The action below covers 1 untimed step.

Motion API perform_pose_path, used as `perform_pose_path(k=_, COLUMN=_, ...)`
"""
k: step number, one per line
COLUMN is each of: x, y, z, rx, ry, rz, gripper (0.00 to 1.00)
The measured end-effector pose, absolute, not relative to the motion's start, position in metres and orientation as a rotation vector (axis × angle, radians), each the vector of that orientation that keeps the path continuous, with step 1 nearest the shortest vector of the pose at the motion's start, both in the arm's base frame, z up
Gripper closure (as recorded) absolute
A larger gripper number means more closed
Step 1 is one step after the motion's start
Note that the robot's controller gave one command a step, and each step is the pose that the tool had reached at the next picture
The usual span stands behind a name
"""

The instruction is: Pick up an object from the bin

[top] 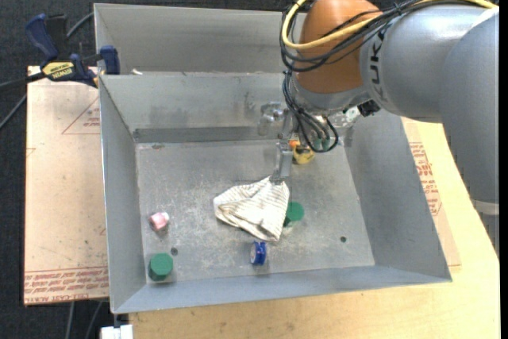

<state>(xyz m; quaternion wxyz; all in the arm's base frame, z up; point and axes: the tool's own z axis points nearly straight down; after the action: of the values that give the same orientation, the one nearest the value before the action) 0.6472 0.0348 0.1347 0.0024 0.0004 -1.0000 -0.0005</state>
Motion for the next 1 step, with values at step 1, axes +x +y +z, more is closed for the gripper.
perform_pose_path(k=1, x=0.6486, y=0.0347, z=0.1401, rx=0.000, ry=-3.144, rz=-0.002, gripper=0.00)
